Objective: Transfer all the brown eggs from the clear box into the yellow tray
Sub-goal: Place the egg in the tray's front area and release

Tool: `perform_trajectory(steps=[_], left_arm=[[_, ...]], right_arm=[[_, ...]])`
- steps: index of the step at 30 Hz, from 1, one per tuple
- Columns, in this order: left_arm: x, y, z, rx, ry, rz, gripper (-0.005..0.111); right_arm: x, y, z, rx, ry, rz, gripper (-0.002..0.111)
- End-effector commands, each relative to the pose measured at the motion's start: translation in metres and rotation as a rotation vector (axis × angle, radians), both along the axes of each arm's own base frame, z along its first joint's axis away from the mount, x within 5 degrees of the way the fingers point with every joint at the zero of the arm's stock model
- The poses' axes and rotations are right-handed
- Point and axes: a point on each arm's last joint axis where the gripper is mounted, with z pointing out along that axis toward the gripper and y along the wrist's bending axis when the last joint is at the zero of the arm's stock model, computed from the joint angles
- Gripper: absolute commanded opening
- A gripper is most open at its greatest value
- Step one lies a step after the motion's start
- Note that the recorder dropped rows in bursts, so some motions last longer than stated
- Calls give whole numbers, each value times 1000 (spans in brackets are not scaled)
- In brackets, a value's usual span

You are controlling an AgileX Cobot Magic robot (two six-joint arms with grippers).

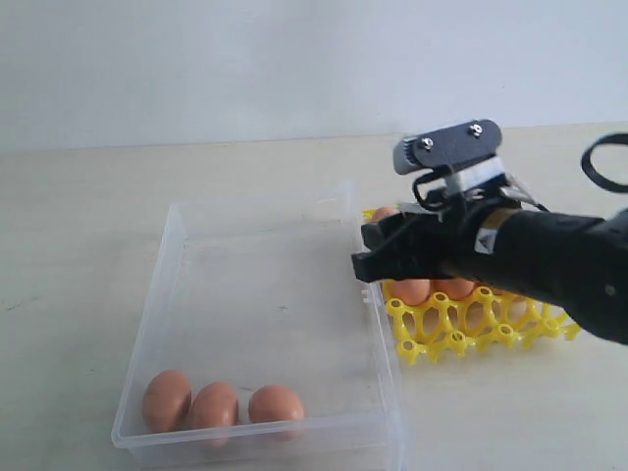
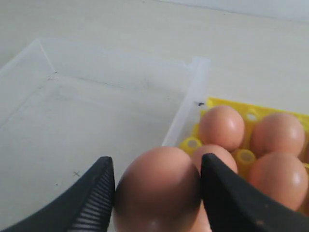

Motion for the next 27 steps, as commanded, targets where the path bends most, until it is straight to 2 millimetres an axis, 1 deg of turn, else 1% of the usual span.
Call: perform_trajectory(steps=[1, 5, 11, 16, 18, 19, 21, 27], left_arm=[[0, 0, 3, -10, -24, -3, 0], [0, 0, 3, -10, -24, -3, 0], [0, 0, 3, -10, -24, -3, 0], [0, 0, 3, -10, -24, -3, 0], [0, 0, 3, -10, -24, -3, 0], [0, 0, 3, -10, -24, -3, 0], [0, 0, 3, -10, -24, -3, 0], [0, 0, 3, -10, -24, -3, 0]], right_arm=[[-12, -18, -10, 37, -71, -89, 0], [-17, -25, -24, 31, -48, -140, 0], [-16, -25, -43, -3, 5, -145, 0], [-16, -25, -46, -11, 16, -145, 0], [-16, -25, -46, -12, 15, -141, 2], [-17, -25, -46, -9, 16, -138, 5], [-17, -23, -46, -7, 14, -111, 14], [-19, -18, -46, 31, 30, -81, 55]])
